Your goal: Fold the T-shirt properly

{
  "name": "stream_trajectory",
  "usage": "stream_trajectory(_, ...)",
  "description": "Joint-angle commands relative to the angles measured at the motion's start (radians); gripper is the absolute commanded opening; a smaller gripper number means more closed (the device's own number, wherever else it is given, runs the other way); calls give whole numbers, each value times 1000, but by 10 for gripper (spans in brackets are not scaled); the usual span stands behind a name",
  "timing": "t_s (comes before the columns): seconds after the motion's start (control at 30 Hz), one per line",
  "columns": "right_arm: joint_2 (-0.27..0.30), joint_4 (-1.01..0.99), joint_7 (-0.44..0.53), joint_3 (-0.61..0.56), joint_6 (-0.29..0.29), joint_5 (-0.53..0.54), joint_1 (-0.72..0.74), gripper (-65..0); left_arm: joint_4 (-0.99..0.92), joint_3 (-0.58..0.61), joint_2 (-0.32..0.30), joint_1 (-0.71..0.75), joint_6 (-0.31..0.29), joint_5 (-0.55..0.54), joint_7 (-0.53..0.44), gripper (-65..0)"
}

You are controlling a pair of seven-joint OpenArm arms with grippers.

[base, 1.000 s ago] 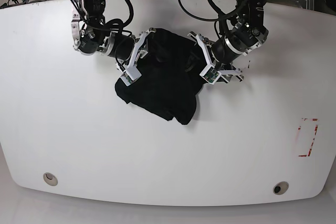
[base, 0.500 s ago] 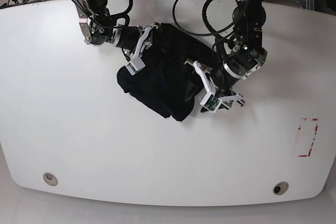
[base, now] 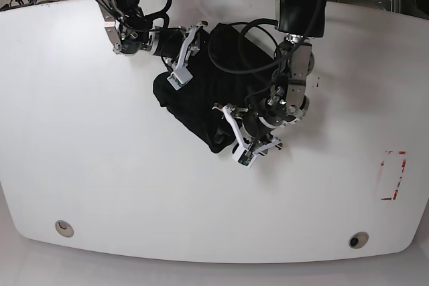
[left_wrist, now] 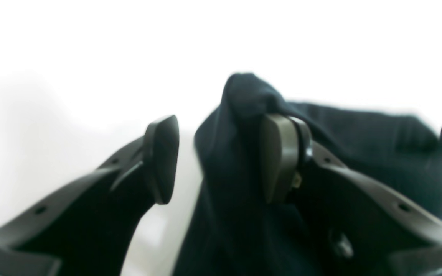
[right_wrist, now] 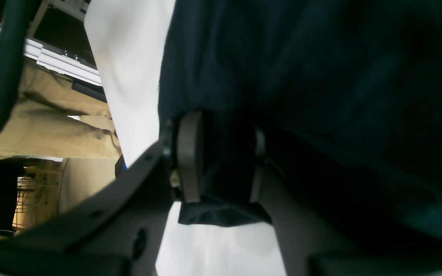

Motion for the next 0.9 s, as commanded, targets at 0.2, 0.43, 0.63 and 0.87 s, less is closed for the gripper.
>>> stream_trajectory(0.2, 16, 11, -13, 3, 1, -11, -1, -479, -94, 11, 18, -61, 222, -25, -200, -338)
stream_trajectory(0.43, 19, 60, -13, 6, 1, -11, -11, -482, 95, 3, 18, -14, 231, -25, -206, -338)
stream_trajectory(0.63, 40, 133, -13, 10, 1, -11, -19, -479, 293, -31, 18, 37, 231, -25, -205, -338)
stream_trajectory(0.87, 90, 226, -14, 55, 1, -7, -48, -482, 531, 57, -83, 203, 230, -25, -129, -338)
